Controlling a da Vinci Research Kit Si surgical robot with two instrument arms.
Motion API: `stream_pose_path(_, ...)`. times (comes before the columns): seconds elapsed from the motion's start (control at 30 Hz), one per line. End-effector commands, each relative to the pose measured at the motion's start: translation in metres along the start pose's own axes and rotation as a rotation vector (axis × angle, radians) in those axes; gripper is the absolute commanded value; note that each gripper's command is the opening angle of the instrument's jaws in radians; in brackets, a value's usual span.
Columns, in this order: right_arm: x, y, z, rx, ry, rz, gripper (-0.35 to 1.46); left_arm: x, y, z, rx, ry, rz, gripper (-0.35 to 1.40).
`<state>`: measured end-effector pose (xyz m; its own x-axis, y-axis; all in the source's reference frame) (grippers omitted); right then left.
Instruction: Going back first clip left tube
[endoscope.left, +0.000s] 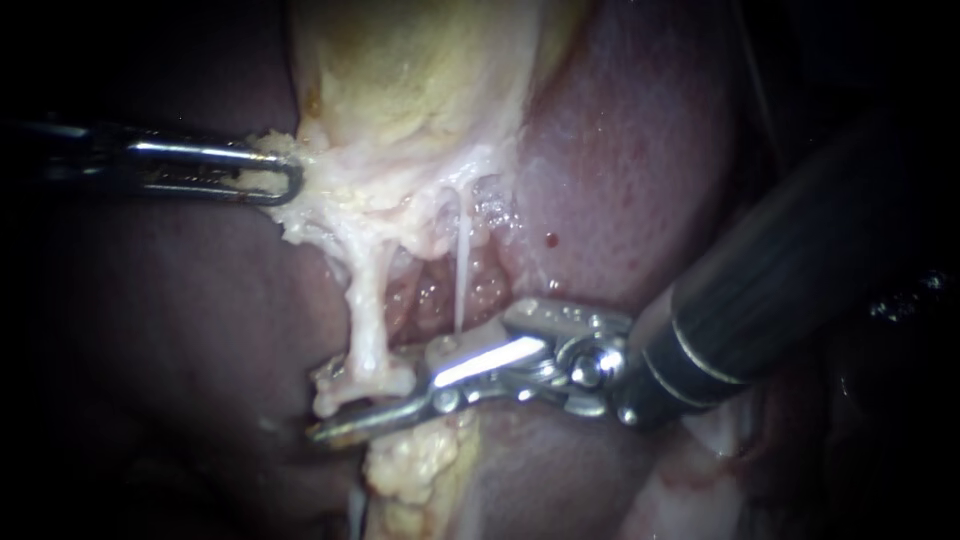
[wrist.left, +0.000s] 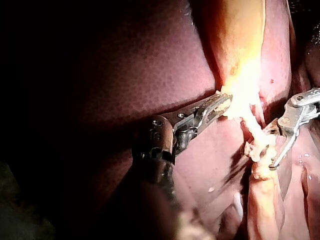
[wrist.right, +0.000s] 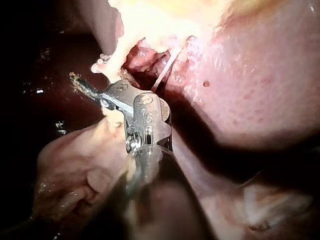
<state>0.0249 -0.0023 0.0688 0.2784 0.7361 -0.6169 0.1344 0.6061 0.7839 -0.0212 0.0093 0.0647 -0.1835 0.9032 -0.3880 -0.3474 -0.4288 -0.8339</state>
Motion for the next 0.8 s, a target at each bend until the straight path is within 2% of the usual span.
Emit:
stream_pose_path(0.03,-0.0002,0.0004,-0.0001,-0.011,0.0,-0.02,0.49,0.0,0.0,0.0,0.0,0.0,0.0,-0.35)
stream_pose_path(0.13,-0.0003,0.0014,-0.0008,-0.054,0.018,-0.065,0.49,0.0,0.0001,-0.0001,0.0,0.0,0.0,-0.35)
stream_pose_path(0.23,-0.0002,0.0017,-0.0013,-0.08,0.027,-0.099,0.49,0.0,0.0001,-0.0001,0.0,0.0,0.0,-0.35)
stream_pose_path(0.37,-0.0002,0.0017,-0.0014,-0.081,0.026,-0.13,0.49,0.0,0.0001,-0.0002,-0.001,0.0,0.0,-0.35)
stream_pose_path(0.7,-0.0005,0.0017,-0.002,-0.079,0.026,-0.131,0.5,0.0,0.0002,-0.0003,-0.001,-0.001,0.0,-0.35)
stream_pose_path(0.8,-0.0006,0.0013,-0.0033,-0.073,0.023,-0.177,0.5,-0.0001,0.0002,-0.0004,-0.002,-0.001,0.0,-0.35)
